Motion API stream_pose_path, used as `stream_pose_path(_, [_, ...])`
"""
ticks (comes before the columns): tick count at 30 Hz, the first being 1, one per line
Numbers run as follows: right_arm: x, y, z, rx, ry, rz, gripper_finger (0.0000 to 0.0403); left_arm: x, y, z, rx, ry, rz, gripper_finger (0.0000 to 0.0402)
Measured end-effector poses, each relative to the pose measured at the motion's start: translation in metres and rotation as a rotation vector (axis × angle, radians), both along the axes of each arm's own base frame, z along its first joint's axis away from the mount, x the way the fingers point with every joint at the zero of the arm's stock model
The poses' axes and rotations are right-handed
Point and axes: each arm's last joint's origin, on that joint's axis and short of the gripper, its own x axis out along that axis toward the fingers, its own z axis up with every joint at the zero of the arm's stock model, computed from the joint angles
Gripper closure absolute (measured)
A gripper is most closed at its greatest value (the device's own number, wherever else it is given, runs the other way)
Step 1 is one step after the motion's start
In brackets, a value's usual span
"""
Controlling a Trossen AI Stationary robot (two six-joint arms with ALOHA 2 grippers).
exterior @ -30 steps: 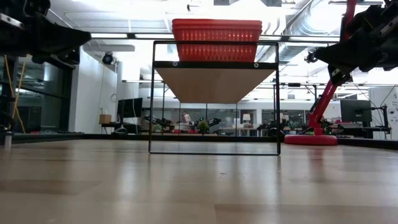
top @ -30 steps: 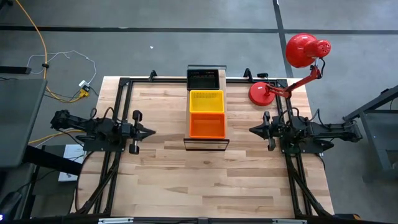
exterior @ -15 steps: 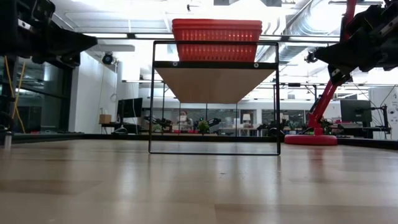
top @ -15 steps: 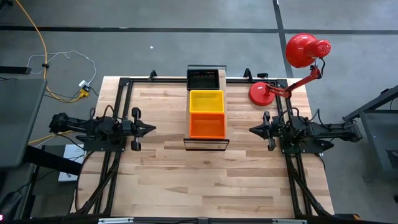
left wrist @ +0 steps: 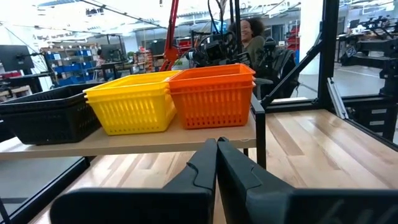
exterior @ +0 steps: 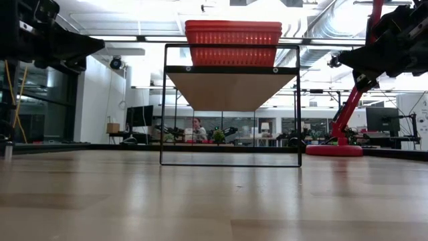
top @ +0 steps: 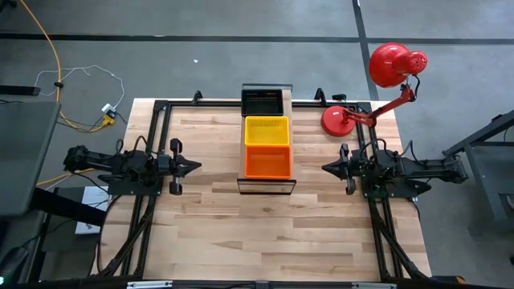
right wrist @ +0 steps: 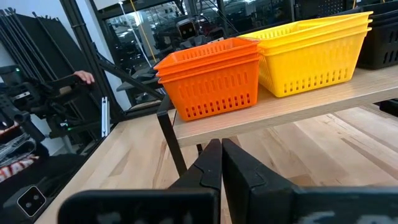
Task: Stack baskets on shelf by color
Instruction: Return to Home Position
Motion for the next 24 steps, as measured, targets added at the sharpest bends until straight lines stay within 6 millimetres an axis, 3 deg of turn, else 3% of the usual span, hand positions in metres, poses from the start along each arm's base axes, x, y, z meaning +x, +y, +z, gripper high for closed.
stream_pose_path(24, [0.0,0.0,0.0,0.0,0.0,0.0,0.0403,0.0,-0.0021,0.0,0.0,0.0,-0.022,0.0401])
